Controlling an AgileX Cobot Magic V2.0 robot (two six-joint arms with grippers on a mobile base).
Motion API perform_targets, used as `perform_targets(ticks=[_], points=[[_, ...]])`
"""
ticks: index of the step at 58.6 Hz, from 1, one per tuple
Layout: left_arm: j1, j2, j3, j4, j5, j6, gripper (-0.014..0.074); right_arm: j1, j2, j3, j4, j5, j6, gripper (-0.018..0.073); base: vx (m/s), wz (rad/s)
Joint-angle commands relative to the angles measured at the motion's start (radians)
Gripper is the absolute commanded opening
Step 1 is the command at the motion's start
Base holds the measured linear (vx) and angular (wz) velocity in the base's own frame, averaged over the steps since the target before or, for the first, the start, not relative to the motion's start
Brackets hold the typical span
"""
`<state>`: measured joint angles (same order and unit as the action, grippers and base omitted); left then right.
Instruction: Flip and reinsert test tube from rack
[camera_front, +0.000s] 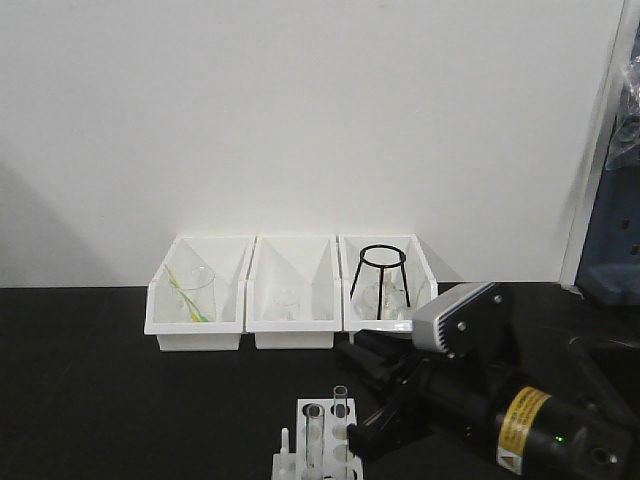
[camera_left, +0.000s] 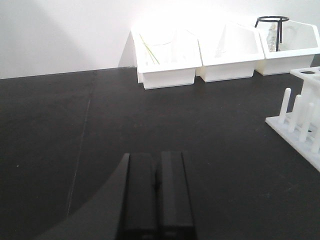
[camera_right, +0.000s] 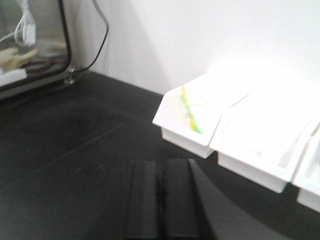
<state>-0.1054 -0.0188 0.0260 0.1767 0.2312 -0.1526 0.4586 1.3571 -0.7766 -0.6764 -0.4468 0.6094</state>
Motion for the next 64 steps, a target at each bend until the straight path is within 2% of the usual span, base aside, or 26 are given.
perform_targets(ticks=[1, 8, 15, 29, 47, 53, 59, 64], points=[[0.0, -0.008, -0.004, -0.004, -0.08, -0.009, -0.0006, 0.0, -0.127, -0.016, -0.039, 0.042, 0.083, -0.0016, 0.0, 0.0], [0.0, -0.008, -0.004, -0.004, -0.08, -0.009, -0.0006, 0.0, -0.278, 0.079, -0.128, 0.085, 0.164, -0.0013, 0.0, 0.0], [0.0, -0.008, -0.004, -0.004, -0.08, -0.009, -0.0006, 0.0, -0.423, 0.202, -0.179, 0.125, 0.161, -0.0013, 0.0, 0.0], [0.0, -0.008, -0.004, -0.004, -0.08, -0.009, -0.0006, 0.0, -0.576, 0.338, -0.192, 0.141, 0.159, -0.0011, 0.0, 0.0], [0.0, -0.008, -0.004, -0.004, -0.08, -0.009, -0.0006, 0.0, -0.595, 0.4, -0.186, 0.145, 0.159, -0.0011, 0.0, 0.0], [0.0, -0.008, -0.004, -0.004, -0.08, -0.009, -0.0006, 0.0, -0.627, 0.427, -0.092, 0.152, 0.148, -0.0011, 0.0, 0.0], [0.0, -0.008, -0.004, -0.004, -0.08, -0.009, -0.0006, -0.019, -0.702, 0.476, 0.101, 0.208, -0.001, -0.0011, 0.0, 0.0], [0.0, -0.008, -0.004, -0.004, -0.08, -0.009, -0.0006, -0.067, -0.786, 0.536, 0.256, 0.243, -0.18, -0.0011, 0.0, 0.0]])
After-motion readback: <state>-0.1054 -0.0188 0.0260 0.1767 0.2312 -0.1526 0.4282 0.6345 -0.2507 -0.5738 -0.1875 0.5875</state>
